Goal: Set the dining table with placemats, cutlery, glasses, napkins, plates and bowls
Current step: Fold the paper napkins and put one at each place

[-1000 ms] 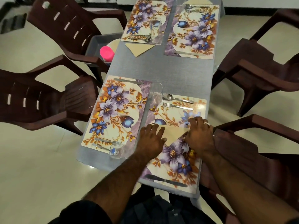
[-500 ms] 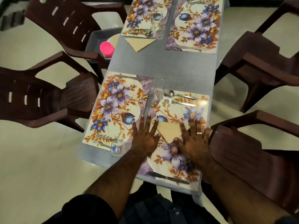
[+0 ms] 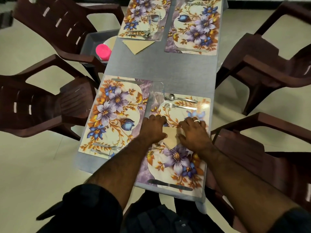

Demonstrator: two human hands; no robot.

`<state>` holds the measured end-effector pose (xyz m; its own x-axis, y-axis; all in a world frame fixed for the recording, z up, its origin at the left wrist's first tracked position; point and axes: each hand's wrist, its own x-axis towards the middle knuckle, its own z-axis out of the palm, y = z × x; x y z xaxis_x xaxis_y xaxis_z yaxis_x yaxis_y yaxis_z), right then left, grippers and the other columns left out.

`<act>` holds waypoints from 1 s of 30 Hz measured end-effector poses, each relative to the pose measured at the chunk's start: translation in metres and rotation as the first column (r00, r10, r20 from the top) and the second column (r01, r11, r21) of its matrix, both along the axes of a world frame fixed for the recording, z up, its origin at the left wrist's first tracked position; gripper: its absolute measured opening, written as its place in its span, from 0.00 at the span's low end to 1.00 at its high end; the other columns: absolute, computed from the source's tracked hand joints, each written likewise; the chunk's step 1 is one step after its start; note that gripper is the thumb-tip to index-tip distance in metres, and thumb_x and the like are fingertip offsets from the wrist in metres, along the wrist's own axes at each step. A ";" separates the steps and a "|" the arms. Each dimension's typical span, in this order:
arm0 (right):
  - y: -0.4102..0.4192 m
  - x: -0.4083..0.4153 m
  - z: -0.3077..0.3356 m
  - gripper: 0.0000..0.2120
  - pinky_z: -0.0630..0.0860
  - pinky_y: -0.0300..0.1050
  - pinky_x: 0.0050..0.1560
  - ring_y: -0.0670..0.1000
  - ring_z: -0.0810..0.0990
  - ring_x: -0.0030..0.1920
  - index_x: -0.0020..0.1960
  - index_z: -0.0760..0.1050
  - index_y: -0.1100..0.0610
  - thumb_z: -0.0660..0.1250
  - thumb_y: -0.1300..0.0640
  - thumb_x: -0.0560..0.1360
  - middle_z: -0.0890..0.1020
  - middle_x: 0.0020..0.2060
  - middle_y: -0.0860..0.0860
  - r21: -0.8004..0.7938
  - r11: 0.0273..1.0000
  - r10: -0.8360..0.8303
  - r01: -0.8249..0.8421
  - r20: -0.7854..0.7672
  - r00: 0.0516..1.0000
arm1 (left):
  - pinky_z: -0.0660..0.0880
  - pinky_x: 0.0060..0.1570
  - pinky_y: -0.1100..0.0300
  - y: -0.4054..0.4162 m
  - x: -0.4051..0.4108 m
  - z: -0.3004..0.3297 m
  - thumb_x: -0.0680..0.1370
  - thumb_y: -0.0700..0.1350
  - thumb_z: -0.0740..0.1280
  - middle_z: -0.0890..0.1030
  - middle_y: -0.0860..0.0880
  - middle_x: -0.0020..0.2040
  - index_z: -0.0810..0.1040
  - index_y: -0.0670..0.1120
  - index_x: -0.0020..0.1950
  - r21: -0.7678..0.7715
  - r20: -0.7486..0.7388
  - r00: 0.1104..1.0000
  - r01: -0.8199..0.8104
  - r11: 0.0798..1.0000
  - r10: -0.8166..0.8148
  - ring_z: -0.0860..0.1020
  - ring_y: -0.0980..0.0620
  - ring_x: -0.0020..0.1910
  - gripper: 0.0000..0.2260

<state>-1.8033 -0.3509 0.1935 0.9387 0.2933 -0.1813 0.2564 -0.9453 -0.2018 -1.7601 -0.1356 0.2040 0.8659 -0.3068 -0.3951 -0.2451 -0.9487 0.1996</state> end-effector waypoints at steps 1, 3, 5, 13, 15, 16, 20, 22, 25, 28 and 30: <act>0.003 0.007 0.001 0.23 0.71 0.59 0.57 0.59 0.77 0.58 0.64 0.75 0.52 0.64 0.40 0.75 0.78 0.59 0.55 0.012 1.000 0.017 -0.016 -0.040 0.999 | 0.68 0.64 0.43 -0.002 0.003 0.002 0.69 0.61 0.79 0.80 0.50 0.63 0.77 0.55 0.63 0.009 -0.039 0.999 -0.012 1.000 0.012 0.75 0.44 0.64 0.27; 0.006 0.019 0.003 0.24 0.71 0.59 0.56 0.59 0.77 0.58 0.63 0.75 0.52 0.65 0.40 0.72 0.77 0.58 0.54 0.020 0.999 0.047 -0.045 -0.112 0.993 | 0.68 0.65 0.42 -0.004 0.006 0.003 0.68 0.61 0.80 0.79 0.50 0.61 0.80 0.56 0.60 0.031 -0.099 0.994 -0.033 0.999 0.036 0.74 0.45 0.63 0.24; 0.007 0.029 0.006 0.23 0.71 0.58 0.56 0.59 0.77 0.57 0.61 0.75 0.52 0.66 0.42 0.69 0.77 0.56 0.53 0.035 0.998 0.064 -0.059 -0.171 0.983 | 0.68 0.65 0.42 -0.004 0.005 0.003 0.70 0.60 0.79 0.77 0.49 0.61 0.81 0.56 0.60 0.045 -0.116 0.992 -0.043 0.998 0.048 0.73 0.45 0.63 0.22; -0.002 0.049 0.028 0.09 0.65 0.58 0.59 0.55 0.79 0.54 0.51 0.83 0.47 0.68 0.51 0.73 0.81 0.49 0.48 -0.023 0.998 0.058 -0.063 -0.167 0.984 | 0.68 0.60 0.45 0.004 0.002 0.022 0.73 0.53 0.73 0.83 0.57 0.43 0.81 0.56 0.44 -0.213 0.015 0.994 -0.105 0.971 0.111 0.79 0.50 0.50 0.04; -0.007 0.057 0.043 0.08 0.67 0.57 0.57 0.58 0.78 0.53 0.51 0.83 0.48 0.69 0.52 0.73 0.81 0.49 0.50 -0.062 0.997 0.041 -0.036 0.072 0.997 | 0.68 0.57 0.45 0.008 0.012 0.033 0.75 0.50 0.71 0.84 0.55 0.43 0.85 0.53 0.46 -0.264 0.212 0.964 -0.102 0.959 0.161 0.78 0.49 0.49 0.04; -0.009 0.059 0.050 0.09 0.66 0.57 0.55 0.58 0.78 0.53 0.51 0.83 0.49 0.70 0.53 0.72 0.81 0.49 0.51 -0.090 0.996 0.041 -0.024 0.189 0.981 | 0.68 0.56 0.45 0.009 0.016 0.037 0.75 0.48 0.71 0.85 0.54 0.43 0.85 0.52 0.47 -0.261 0.324 0.931 -0.083 0.962 0.168 0.78 0.48 0.49 0.04; -0.013 0.049 0.054 0.13 0.65 0.58 0.59 0.59 0.74 0.58 0.57 0.82 0.50 0.70 0.52 0.73 0.79 0.56 0.54 -0.152 0.988 0.044 0.002 0.303 0.952 | 0.68 0.59 0.43 0.012 0.012 0.034 0.75 0.45 0.70 0.84 0.51 0.47 0.85 0.51 0.48 -0.109 0.551 0.833 0.022 0.994 0.042 0.77 0.45 0.53 0.05; -0.017 0.032 0.036 0.14 0.65 0.60 0.63 0.60 0.73 0.62 0.59 0.81 0.50 0.66 0.50 0.76 0.78 0.62 0.55 -0.171 0.985 0.040 -0.003 0.214 0.976 | 0.67 0.64 0.39 0.011 -0.005 0.019 0.77 0.47 0.67 0.84 0.48 0.55 0.84 0.50 0.55 -0.010 0.478 0.877 0.049 0.999 -0.039 0.76 0.43 0.60 0.09; -0.020 -0.001 0.005 0.20 0.63 0.63 0.67 0.62 0.69 0.71 0.69 0.76 0.48 0.61 0.46 0.79 0.70 0.75 0.57 -0.168 0.985 -0.031 0.040 0.058 0.998 | 0.60 0.73 0.33 0.011 -0.037 -0.009 0.80 0.56 0.63 0.73 0.44 0.76 0.73 0.53 0.75 0.064 0.275 0.961 0.024 0.998 -0.041 0.67 0.40 0.75 0.23; -0.014 -0.032 -0.016 0.28 0.53 0.71 0.75 0.63 0.54 0.82 0.83 0.57 0.42 0.50 0.37 0.84 0.52 0.84 0.57 -0.081 0.997 -0.023 0.019 -0.049 0.999 | 0.49 0.77 0.30 0.011 -0.068 -0.030 0.84 0.65 0.54 0.52 0.44 0.86 0.53 0.59 0.85 0.056 0.234 0.971 0.029 0.998 -0.041 0.50 0.38 0.84 0.30; -0.009 -0.042 -0.025 0.31 0.44 0.75 0.77 0.62 0.40 0.83 0.84 0.46 0.39 0.42 0.31 0.83 0.40 0.84 0.56 -0.064 0.998 0.007 -0.012 -0.078 0.997 | 0.46 0.77 0.28 0.013 -0.079 -0.039 0.84 0.69 0.49 0.43 0.44 0.87 0.48 0.62 0.85 0.068 0.226 0.972 0.050 0.996 -0.064 0.43 0.39 0.85 0.31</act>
